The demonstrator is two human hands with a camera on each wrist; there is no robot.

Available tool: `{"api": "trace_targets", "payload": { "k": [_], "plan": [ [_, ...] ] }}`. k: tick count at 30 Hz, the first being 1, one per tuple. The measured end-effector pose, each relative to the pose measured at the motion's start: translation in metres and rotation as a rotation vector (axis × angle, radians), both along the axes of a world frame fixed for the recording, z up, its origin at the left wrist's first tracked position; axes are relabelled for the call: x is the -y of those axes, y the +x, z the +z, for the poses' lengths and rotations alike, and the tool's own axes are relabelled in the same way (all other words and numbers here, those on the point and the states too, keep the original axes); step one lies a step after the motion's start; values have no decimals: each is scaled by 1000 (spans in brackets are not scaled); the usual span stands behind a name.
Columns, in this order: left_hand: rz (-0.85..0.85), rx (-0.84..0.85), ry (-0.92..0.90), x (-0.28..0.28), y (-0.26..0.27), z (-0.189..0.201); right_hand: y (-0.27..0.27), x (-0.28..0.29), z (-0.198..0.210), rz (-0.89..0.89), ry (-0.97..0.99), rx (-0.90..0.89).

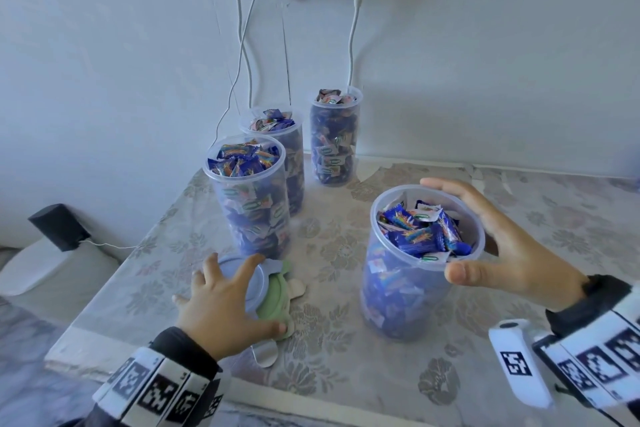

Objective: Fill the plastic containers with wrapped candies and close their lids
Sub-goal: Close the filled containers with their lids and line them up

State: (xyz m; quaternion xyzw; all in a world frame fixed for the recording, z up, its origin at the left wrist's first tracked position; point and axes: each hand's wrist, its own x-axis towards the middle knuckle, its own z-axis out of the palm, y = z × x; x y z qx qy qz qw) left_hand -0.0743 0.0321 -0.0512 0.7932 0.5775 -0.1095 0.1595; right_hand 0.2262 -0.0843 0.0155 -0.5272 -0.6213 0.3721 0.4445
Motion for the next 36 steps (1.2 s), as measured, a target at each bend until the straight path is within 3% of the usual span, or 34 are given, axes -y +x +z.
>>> {"api": "trace_targets", "payload": {
  "k": [6,12,17,21,23,29,31,36],
  "plan": [
    [-55,48,-32,0,-3,4,-1,0,1,-3,-3,0],
    [-70,224,74,-1,-4,13,0,1,-1,-10,-6,18],
    [-105,219,74,1,4,7,2,3,3,2,15,81],
    [-98,315,75,4,5,4,-2,5,29,-130,270,302],
    [-112,429,87,6,7,6,-9,5,47,-129,310,411],
    [-113,816,110,15,21,24,-19,-15,74,50,-101,711],
    [-127,873,113,16,25,26,-22,-23,74,52,-140,821],
    [-161,1080,-10,16,32,27,-33,-33,69,11,-195,869]
  ]
}}
